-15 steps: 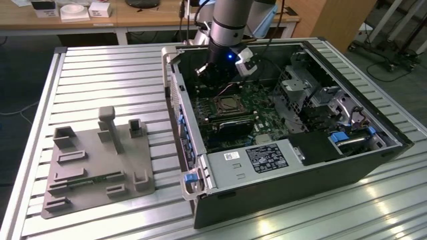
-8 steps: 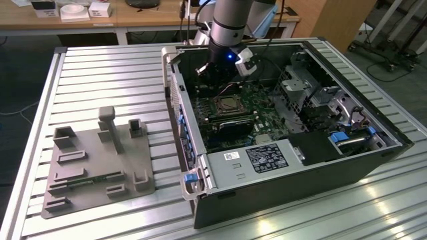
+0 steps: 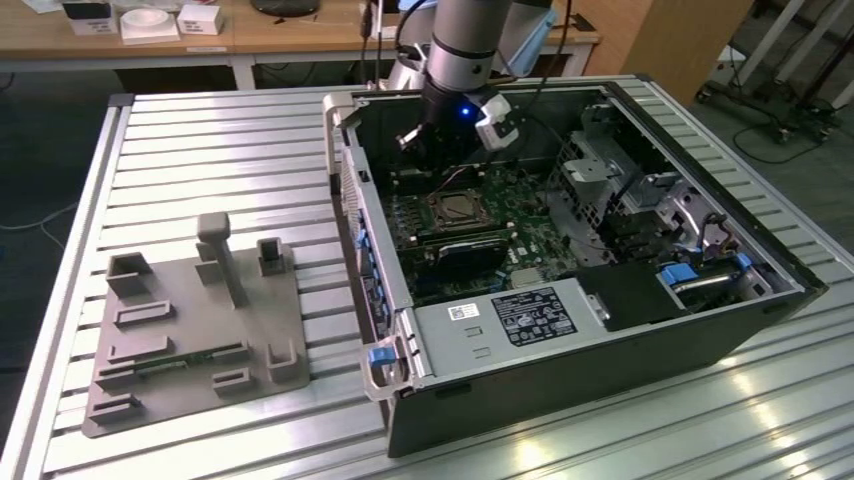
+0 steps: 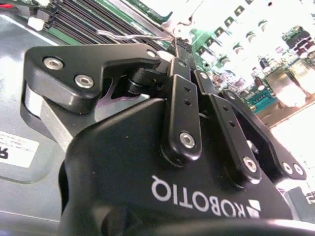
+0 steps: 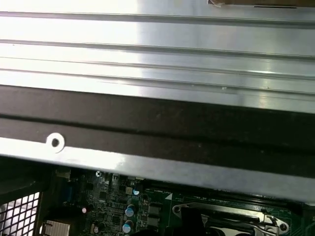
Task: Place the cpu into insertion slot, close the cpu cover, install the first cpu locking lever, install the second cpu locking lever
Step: 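Install the first cpu locking lever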
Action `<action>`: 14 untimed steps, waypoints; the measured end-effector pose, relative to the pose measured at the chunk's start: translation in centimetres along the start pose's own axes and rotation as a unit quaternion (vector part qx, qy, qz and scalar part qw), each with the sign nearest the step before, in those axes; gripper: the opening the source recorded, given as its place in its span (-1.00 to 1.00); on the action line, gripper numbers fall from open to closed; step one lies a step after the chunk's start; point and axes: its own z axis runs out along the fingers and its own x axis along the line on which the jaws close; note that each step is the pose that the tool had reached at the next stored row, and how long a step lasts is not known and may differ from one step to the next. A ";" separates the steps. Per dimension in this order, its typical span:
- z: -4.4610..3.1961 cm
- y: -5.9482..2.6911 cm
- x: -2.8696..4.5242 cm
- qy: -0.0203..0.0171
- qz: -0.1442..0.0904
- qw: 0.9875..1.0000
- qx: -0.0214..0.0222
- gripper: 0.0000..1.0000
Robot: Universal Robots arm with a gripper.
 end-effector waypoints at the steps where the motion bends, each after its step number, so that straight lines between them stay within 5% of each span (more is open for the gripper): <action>1: 0.01 0.02 -0.09 0.000 0.000 1.000 0.000 -0.79; 14: 0.20 0.41 -0.98 0.000 0.000 1.000 0.000 -0.79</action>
